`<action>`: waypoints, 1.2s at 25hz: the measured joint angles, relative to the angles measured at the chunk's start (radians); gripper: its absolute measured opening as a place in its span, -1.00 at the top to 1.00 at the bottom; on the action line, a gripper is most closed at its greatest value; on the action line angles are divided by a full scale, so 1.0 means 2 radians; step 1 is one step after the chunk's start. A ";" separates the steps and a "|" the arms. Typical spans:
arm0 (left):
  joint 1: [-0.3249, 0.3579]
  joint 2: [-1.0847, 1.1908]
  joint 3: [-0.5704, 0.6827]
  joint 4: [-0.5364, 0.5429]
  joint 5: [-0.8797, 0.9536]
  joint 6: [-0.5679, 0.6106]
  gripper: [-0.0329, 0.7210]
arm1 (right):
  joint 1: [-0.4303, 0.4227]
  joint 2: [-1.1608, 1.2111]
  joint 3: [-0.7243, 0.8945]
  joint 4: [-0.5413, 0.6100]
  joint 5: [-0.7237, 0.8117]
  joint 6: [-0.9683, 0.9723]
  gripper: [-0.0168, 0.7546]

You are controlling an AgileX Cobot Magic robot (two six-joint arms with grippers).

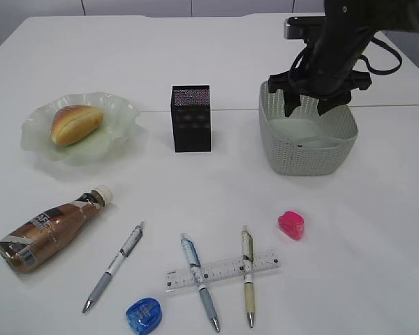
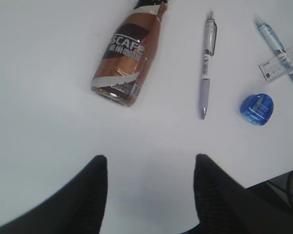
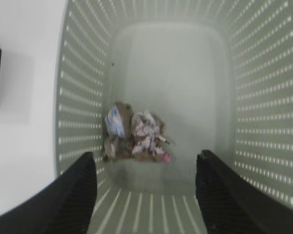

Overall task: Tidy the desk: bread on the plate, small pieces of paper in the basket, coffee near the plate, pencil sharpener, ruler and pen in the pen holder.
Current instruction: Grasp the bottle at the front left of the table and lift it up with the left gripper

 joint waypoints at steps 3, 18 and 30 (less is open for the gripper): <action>0.000 0.000 0.000 -0.006 -0.001 0.000 -0.19 | 0.000 -0.023 0.000 0.047 0.045 -0.054 -0.27; 0.000 0.000 0.000 -0.008 -0.059 0.000 -0.19 | 0.035 -0.166 0.093 0.077 0.158 -0.108 -0.24; 0.000 0.024 0.000 -0.010 -0.075 0.040 -0.33 | 0.047 -0.305 0.321 0.077 0.153 -0.122 -0.23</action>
